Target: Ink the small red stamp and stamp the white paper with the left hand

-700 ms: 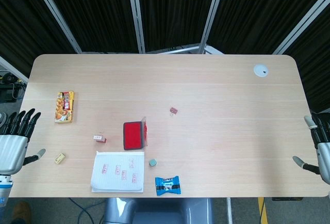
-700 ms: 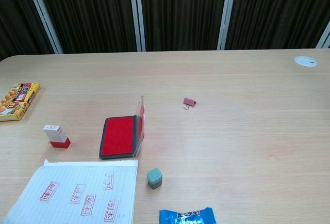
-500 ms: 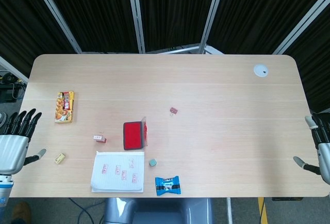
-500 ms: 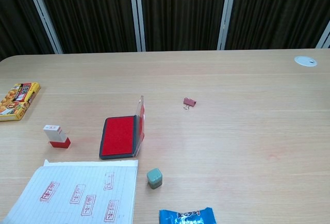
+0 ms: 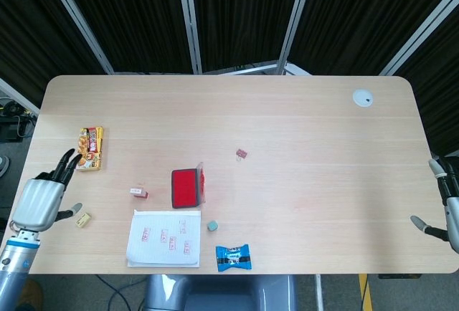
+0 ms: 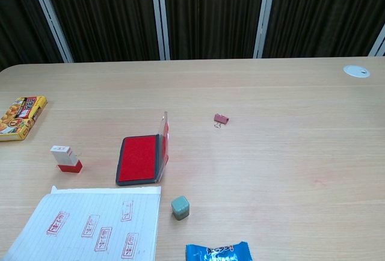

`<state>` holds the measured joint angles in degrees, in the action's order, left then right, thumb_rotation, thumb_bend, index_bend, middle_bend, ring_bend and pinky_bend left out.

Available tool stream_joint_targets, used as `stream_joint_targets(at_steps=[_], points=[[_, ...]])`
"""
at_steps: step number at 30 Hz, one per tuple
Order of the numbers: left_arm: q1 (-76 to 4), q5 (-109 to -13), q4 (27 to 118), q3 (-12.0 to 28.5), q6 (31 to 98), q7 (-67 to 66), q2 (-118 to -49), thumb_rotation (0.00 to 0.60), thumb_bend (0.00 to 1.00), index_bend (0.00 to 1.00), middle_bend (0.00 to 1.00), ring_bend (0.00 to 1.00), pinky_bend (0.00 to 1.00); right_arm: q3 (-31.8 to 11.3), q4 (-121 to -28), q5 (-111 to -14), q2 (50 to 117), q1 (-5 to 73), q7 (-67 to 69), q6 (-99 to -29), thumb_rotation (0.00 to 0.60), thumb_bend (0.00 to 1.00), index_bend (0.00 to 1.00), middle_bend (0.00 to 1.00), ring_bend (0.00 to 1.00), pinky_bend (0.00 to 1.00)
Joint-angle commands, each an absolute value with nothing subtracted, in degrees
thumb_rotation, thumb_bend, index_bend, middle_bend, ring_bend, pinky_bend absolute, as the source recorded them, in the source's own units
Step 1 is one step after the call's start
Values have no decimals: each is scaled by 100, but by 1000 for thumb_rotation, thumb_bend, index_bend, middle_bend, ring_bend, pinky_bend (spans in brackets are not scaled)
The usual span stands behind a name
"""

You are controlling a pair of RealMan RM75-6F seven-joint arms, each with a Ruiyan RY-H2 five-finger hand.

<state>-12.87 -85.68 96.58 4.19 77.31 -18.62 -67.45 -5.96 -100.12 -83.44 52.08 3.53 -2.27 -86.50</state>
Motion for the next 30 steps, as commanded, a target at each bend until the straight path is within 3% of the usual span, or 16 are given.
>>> stream_joint_targets(at_steps=[1,5,14,30], points=[[-1652,-8070,9740,553,7085,-2170,-7027,600,28,0,0,738,796,-616,-10009,-8306,5216,385,-233,-8597,600,0,0,0,0,0],[-1910,-7627,9641,607,6609,-2442,-7333,600,29,0,13,773,828,-604,-9980,-8289,5259,430,-307,-8504,600,0,0,0,0,0],[-2231,-7351,9050,603,6031,-2072,-7897,600,66,174,229,818,868,-596,-9893,-8197,5318,454,-363,-8409,600,0,0,0,0,0],[-2686,-7524,7930,543,5669,-1744,-8773,600,169,300,328,826,874,-607,-9803,-8062,5366,469,-419,-8329,600,0,0,0,0,0]])
